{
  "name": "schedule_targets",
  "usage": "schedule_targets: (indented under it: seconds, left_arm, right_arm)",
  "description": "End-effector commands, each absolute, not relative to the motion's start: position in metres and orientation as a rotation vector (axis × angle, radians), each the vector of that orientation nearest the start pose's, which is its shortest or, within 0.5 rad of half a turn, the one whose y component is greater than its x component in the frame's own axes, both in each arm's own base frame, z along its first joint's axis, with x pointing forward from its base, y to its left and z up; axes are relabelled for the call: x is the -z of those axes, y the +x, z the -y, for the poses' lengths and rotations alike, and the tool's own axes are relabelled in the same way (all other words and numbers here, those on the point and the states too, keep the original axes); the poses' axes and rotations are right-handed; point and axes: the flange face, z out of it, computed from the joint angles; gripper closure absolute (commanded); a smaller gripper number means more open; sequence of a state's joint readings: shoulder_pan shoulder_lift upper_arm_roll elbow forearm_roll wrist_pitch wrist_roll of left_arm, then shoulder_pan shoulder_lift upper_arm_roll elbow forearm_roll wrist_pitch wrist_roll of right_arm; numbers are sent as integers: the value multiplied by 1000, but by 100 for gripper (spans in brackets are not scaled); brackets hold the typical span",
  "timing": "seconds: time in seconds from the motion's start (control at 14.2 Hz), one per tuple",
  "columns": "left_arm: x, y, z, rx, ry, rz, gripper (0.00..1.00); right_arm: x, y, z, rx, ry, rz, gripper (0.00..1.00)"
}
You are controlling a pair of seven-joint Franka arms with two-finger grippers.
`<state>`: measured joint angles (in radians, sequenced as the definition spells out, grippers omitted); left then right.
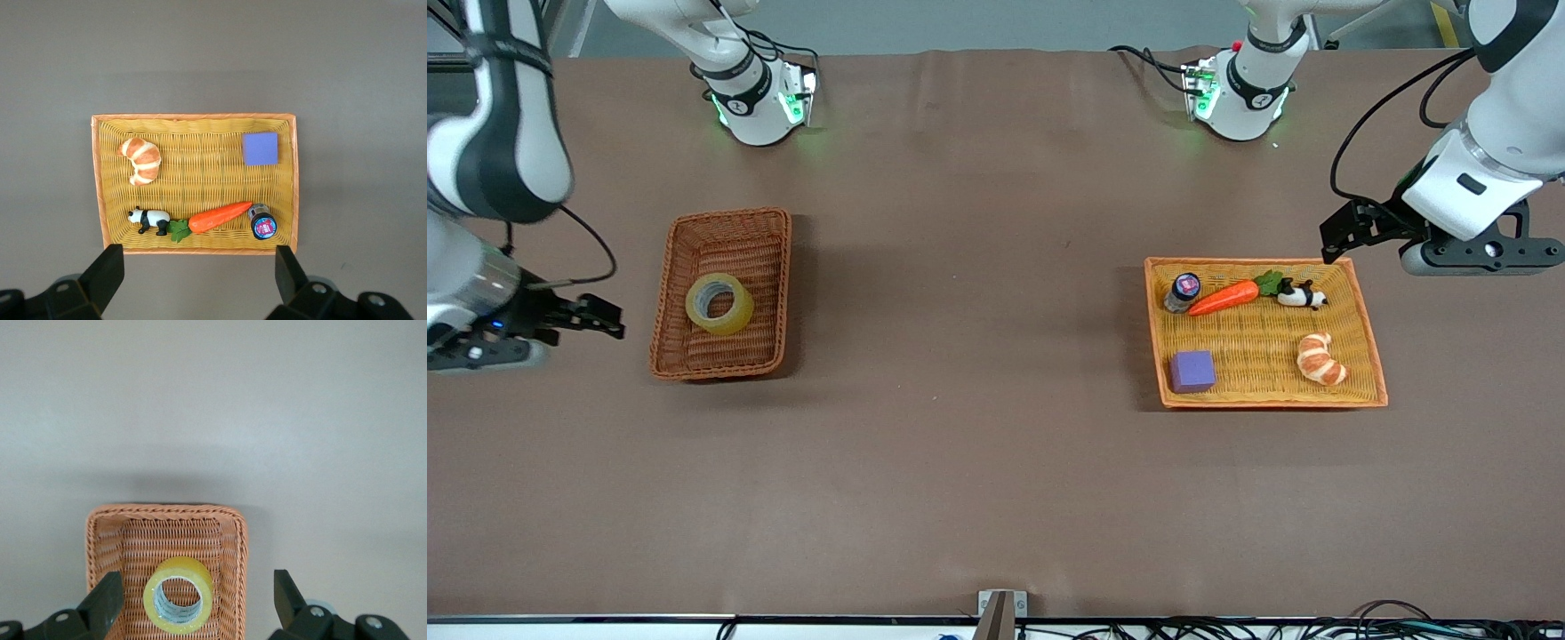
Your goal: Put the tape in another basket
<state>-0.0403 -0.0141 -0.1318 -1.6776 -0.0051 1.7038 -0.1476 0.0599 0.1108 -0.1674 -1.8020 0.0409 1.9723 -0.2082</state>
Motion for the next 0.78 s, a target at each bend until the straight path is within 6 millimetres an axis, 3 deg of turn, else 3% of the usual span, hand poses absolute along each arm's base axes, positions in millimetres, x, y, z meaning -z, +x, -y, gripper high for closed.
schedule_targets:
  seconds: [0.0, 0.14, 0.42, 0.71]
  left_arm:
    - [-595, 553, 94, 77, -3168, -57, 0]
    - [-595, 553, 94, 74, -3168, -57, 0]
    - [-595, 554, 94, 77, -3167, -64, 0]
    - [-592, 559, 94, 71, -3165, -130, 0]
  right_arm:
    - [-540, 580, 62, 112, -3107, 134, 0]
    - [-585, 580, 60, 110, -3110, 61, 0]
    - [-625, 566, 49, 41, -3100, -88, 0]
    - [-628, 566, 41, 30, -3105, -85, 0]
